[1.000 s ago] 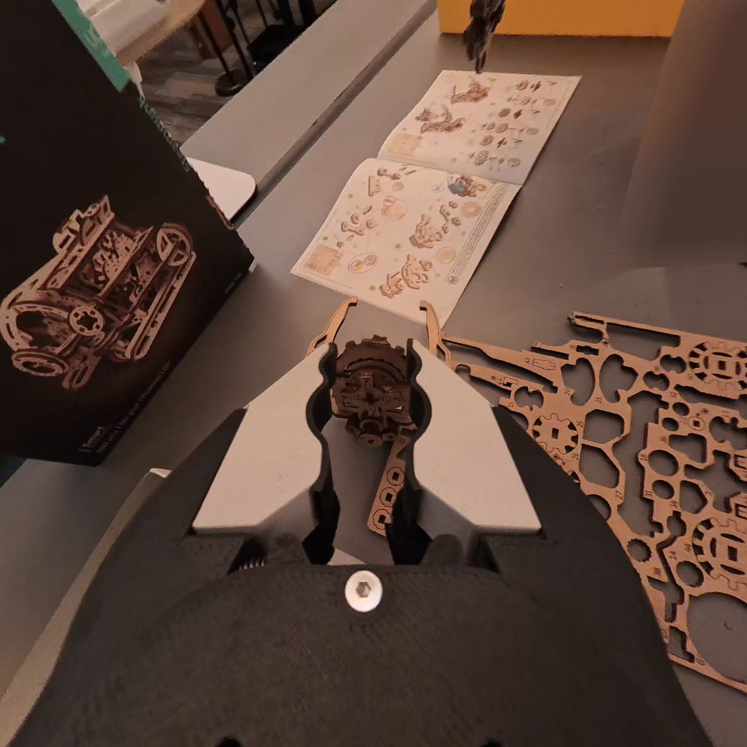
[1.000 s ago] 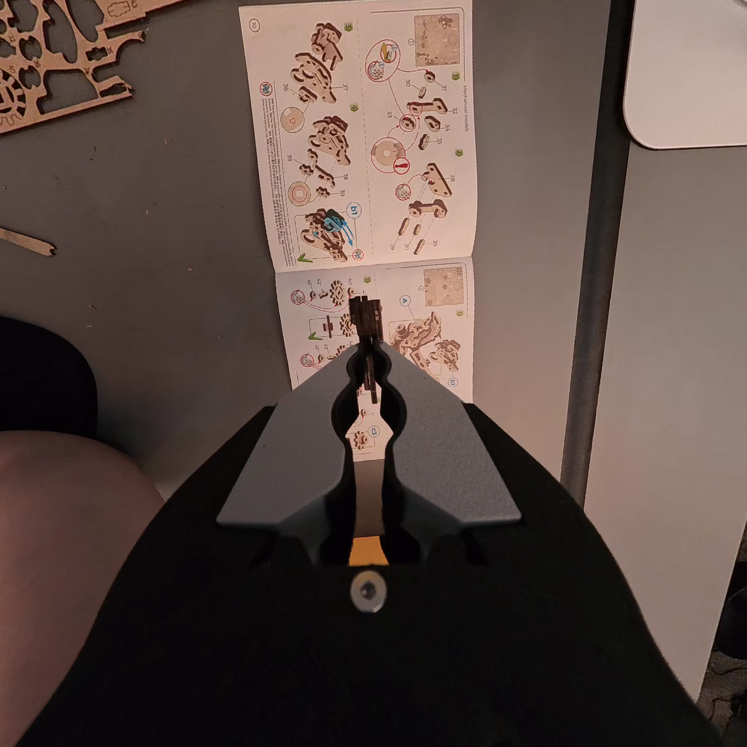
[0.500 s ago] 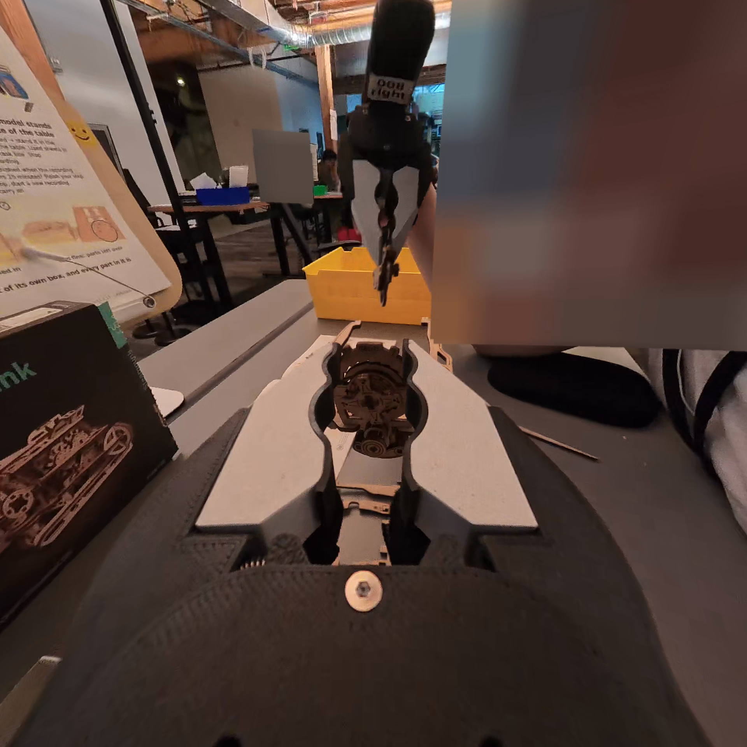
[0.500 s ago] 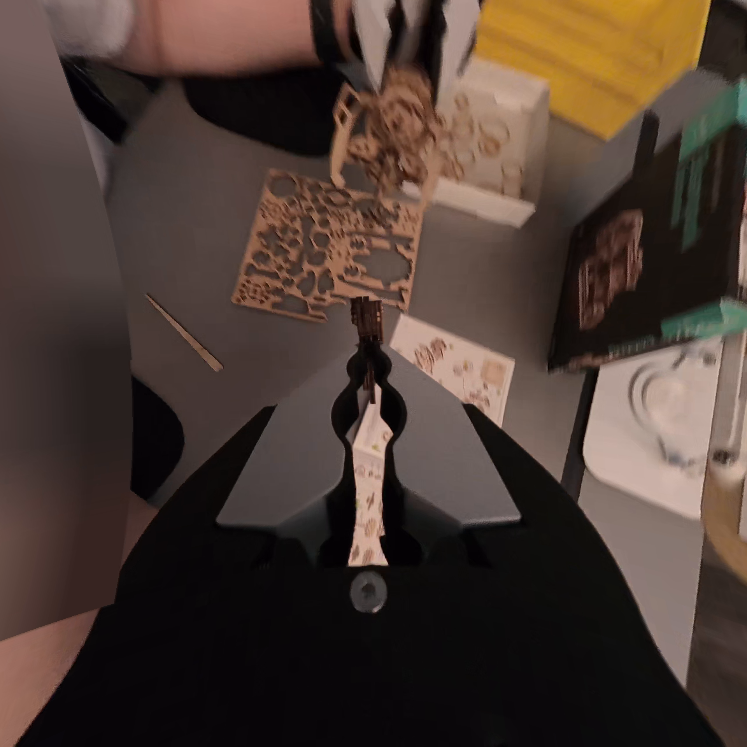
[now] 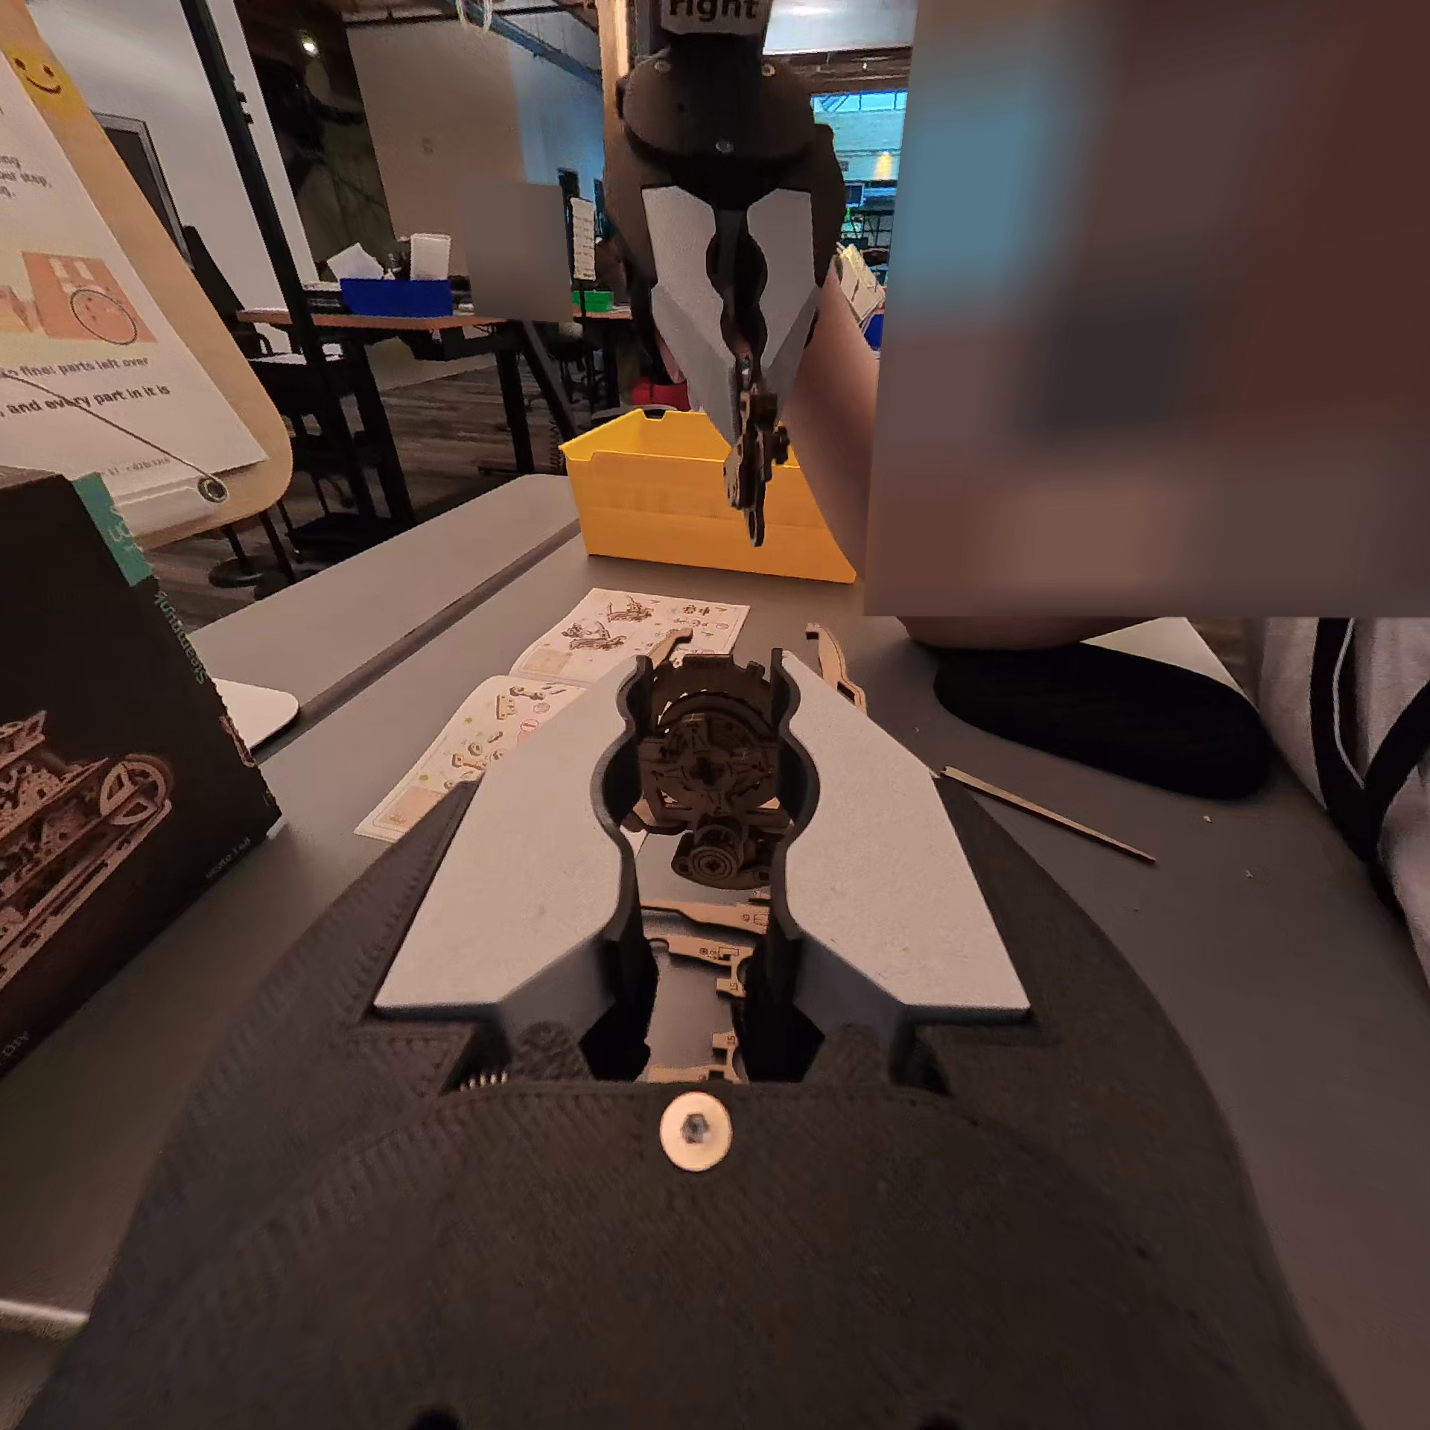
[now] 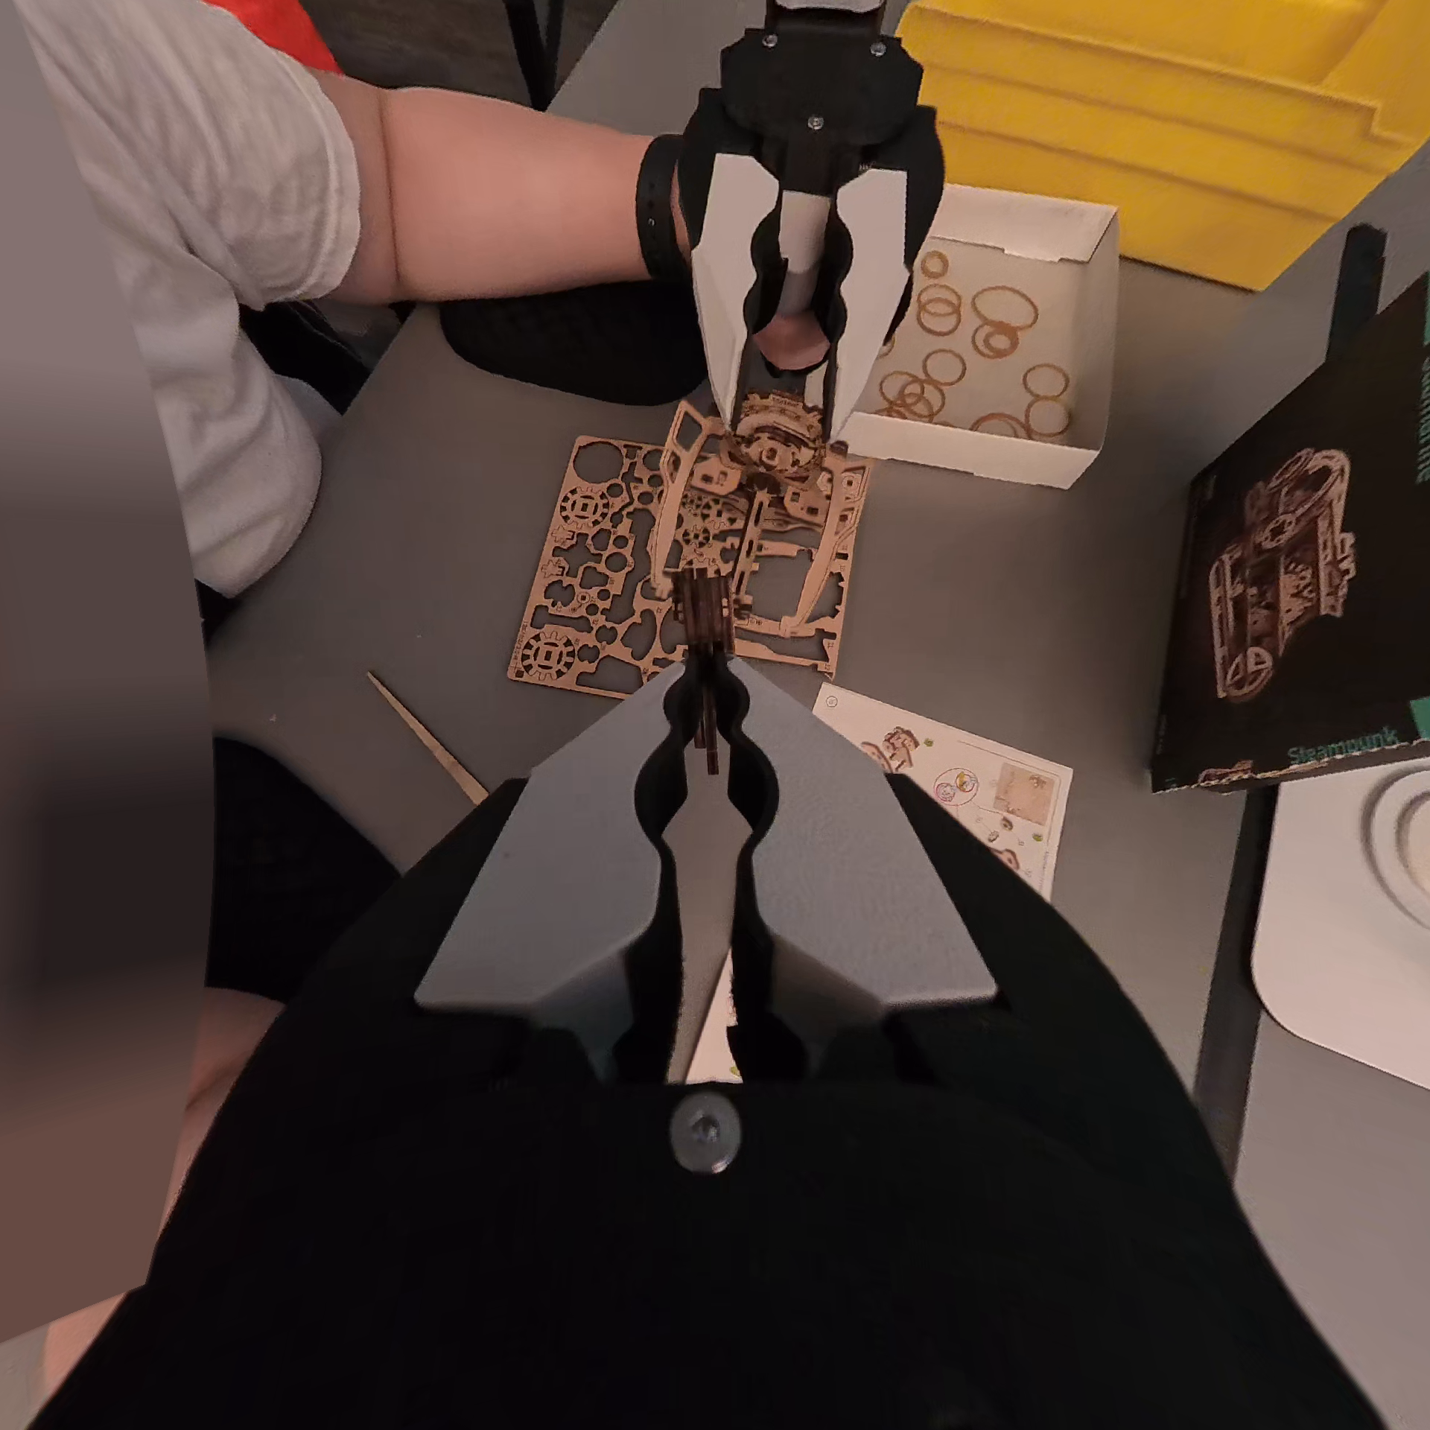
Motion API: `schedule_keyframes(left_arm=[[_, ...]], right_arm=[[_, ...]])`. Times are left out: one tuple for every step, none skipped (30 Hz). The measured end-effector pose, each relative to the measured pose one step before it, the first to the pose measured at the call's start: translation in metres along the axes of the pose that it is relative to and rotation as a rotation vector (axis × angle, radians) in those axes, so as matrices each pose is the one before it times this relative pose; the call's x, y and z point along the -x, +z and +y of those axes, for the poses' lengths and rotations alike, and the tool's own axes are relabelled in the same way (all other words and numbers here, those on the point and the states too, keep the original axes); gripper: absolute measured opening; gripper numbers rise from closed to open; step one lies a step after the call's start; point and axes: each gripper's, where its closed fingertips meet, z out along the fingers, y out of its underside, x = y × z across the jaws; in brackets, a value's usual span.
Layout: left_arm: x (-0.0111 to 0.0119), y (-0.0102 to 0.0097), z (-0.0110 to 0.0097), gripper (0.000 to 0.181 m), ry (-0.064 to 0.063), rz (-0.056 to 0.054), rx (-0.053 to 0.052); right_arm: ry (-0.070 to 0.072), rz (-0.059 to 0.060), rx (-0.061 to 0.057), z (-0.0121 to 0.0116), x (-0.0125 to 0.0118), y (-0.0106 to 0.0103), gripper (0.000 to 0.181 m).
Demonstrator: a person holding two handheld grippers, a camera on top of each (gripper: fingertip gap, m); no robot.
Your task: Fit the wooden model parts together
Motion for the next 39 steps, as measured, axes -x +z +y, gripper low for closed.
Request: schedule_keyframes(left_arm=[[0.00036, 0.00146, 0.00012, 0.028, -0.0022, -0.0021, -0.0030], [0.00061, 0.00175, 0.00030, 0.028, 0.0009, -0.0061, 0.0006], [0.00060, 0.00185, 0.00122, 0.028, 0.0076, -0.0089, 0.0081], [0.00020, 0.00199, 0.00200, 0.028, 0.0155, -0.0111, 0.0143], [0.00022, 0.00209, 0.00214, 0.028, 0.0205, -0.0142, 0.0169], [-0.00002, 0.00196, 0.00163, 0.028, 0.0200, -0.0143, 0.0148], [-0.00089, 0.00208, 0.00048, 0.028, 0.0163, -0.0091, 0.0084], [-0.00175, 0.00209, -0.00008, 0.028, 0.0125, -0.0034, 0.0053], [-0.00111, 0.00225, 0.00021, 0.028, 0.0109, -0.0069, 0.0087], [-0.00060, 0.00229, 0.00043, 0.028, 0.0125, -0.0101, 0.0093], [-0.00175, 0.00227, -0.00014, 0.028, 0.0122, -0.0026, 0.0039], [-0.00288, 0.00212, -0.00014, 0.028, 0.0093, 0.0049, 0.0023], [-0.00293, 0.00184, -0.00006, 0.028, 0.0067, 0.0079, 0.0031], [-0.00265, 0.00141, -0.00044, 0.028, 0.0055, 0.0082, 0.0002], [-0.00186, 0.00081, -0.00096, 0.028, 0.0017, 0.0052, -0.0043], [-0.00118, 0.00034, -0.00160, 0.028, -0.0020, 0.0037, -0.0082], [-0.00142, -0.00039, -0.00254, 0.028, -0.0053, 0.0084, -0.0145], [-0.00121, -0.00081, -0.00323, 0.028, -0.0087, 0.0095, -0.0181], [-0.00018, -0.00102, -0.00316, 0.028, -0.0079, 0.0040, -0.0162], [-0.00009, -0.00099, -0.00248, 0.028, -0.0018, 0.0024, -0.0112], [-0.00004, -0.00060, -0.00144, 0.028, 0.0049, -0.0011, -0.0045], [-0.00016, -0.00044, -0.00063, 0.028, 0.0087, -0.0024, -0.0001], [-0.00097, -0.00023, -0.00050, 0.028, 0.0082, 0.0015, -0.0003], [-0.00117, -0.00006, -0.00062, 0.028, 0.0055, 0.0023, -0.0011], [-0.00040, 0.00012, -0.00081, 0.028, 0.0051, -0.0027, -0.0010], [-0.00111, 0.00002, -0.00173, 0.028, 0.0037, 0.0014, -0.0070], [-0.00123, -0.00014, -0.00210, 0.028, 0.0017, 0.0038, -0.0086], [-0.00095, -0.00019, -0.00160, 0.028, 0.0025, 0.0021, -0.0049], [-0.00038, -0.00010, -0.00089, 0.028, 0.0005, 0.0001, -0.0024], [-0.00021, -0.00014, -0.00076, 0.028, -0.0040, 0.0014, -0.0037], [-0.00038, -0.00010, -0.00030, 0.028, -0.0067, 0.0037, -0.0036], [-0.00024, -0.00009, -0.00019, 0.028, -0.0053, 0.0040, -0.0036], [-0.00007, -0.00008, -0.00033, 0.028, -0.0038, 0.0028, -0.0052], [0.00040, -0.00009, -0.00011, 0.029, -0.0031, 0.0006, -0.0023], [0.00001, 0.00004, 0.00010, 0.029, -0.0009, 0.0015, -0.0002], [-0.00024, 0.00002, -0.00032, 0.029, 0.0003, 0.0027, -0.0017], [-0.00035, -0.00010, -0.00064, 0.028, -0.0019, 0.0033, -0.0041], [-0.00031, -0.00005, -0.00033, 0.028, -0.0034, 0.0028, -0.0020], [-0.00034, -0.00003, -0.00028, 0.028, -0.0018, 0.0030, -0.0022]], right_arm=[[0.0170, -0.0047, -0.0003, -0.00014, -0.00100, 0.00143, 0.002], [0.0144, -0.0090, 0.0005, -0.00034, -0.00002, 0.00153, 0.002], [0.0105, -0.0060, -0.0002, -0.00051, -0.00021, 0.00149, 0.002], [0.0093, -0.0001, 0.0030, -0.00005, -0.00119, 0.00168, 0.002], [0.0113, 0.0056, 0.0040, 0.00016, -0.00233, 0.00146, 0.002], [0.0146, -0.0023, -0.0015, -0.00055, -0.00163, 0.00153, 0.002], [0.0176, -0.0108, -0.0040, -0.00053, -0.00059, 0.00147, 0.002], [0.0191, -0.0078, -0.0018, 0.00003, -0.00145, 0.00146, 0.002], [0.0199, -0.0042, 0.0020, 0.00080, -0.00229, 0.00166, 0.002], [0.0201, -0.0086, 0.0008, 0.00089, -0.00178, 0.00161, 0.002], [0.0189, -0.0127, -0.0008, 0.00050, -0.00130, 0.00161, 0.002], [0.0169, -0.0118, -0.0033, 0.00020, -0.00143, 0.00133, 0.002], [0.0161, -0.0079, -0.0040, -0.00002, -0.00168, 0.00106, 0.002], [0.0132, -0.0049, -0.0019, 0.00005, -0.00163, 0.00068, 0.002], [0.0074, -0.0083, -0.0019, -0.00018, -0.00001, 0.00067, 0.001], [0.0004, -0.0095, -0.0033, -0.00075, 0.00122, 0.00050, 0.001], [-0.0037, -0.0052, -0.0017, -0.00081, 0.00147, 0.00054, 0.001], [-0.0030, -0.0017, 0.0019, -0.00066, 0.00148, 0.00073, 0.001], [-0.0029, -0.0028, 0.0009, -0.00121, 0.00187, 0.00088, 0.001], [-0.0044, -0.0058, -0.0021, -0.00176, 0.00233, 0.00099, 0.001], [-0.0024, -0.0050, -0.0004, -0.00147, 0.00218, 0.00106, 0.001], [0.0000, -0.0037, 0.0007, -0.00115, 0.00160, 0.00105, 0.001], [0.0022, -0.0025, 0.0009, -0.00094, 0.00117, 0.00098, 0.001], [0.0033, -0.0013, 0.0017, -0.00047, 0.00043, 0.00087, 0.001], [0.0038, -0.0027, -0.0010, -0.00075, 0.00044, 0.00070, 0.001], [0.0055, -0.0040, -0.0027, -0.00096, 0.00046, 0.00066, 0.001], [0.0064, -0.0037, -0.0015, -0.00060, 0.00025, 0.00058, 0.001], [0.0053, -0.0030, 0.0005, -0.00031, 0.00027, 0.00049, 0.001], [0.0013, 0.0000, 0.0002, -0.00038, 0.00005, 0.00029, 0.001], [-0.0004, 0.0036, -0.0010, -0.00054, -0.00026, 0.00002, 0.001], [0.0001, 0.0014, -0.0014, -0.00059, 0.00036, -0.00016, 0.001], [-0.0002, -0.0009, -0.0023, -0.00070, 0.00083, -0.00035, 0.001], [-0.0021, 0.0011, -0.0023, -0.00074, 0.00088, -0.00043, 0.001], [-0.0030, 0.0038, 0.0002, -0.00036, 0.00072, -0.00053, 0.001], [-0.0025, 0.0062, 0.0011, -0.00022, 0.00050, -0.00057, 0.001], [-0.0012, 0.0081, 0.0020, -0.00003, 0.00021, -0.00061, 0.001], [-0.0005, 0.0087, 0.0012, -0.00022, 0.00006, -0.00052, 0.001], [-0.0001, 0.0051, -0.0012, -0.00059, 0.00042, -0.00055, 0.001], [-0.0005, 0.0024, -0.0006, -0.00043, 0.00072, -0.00039, 0.001]])
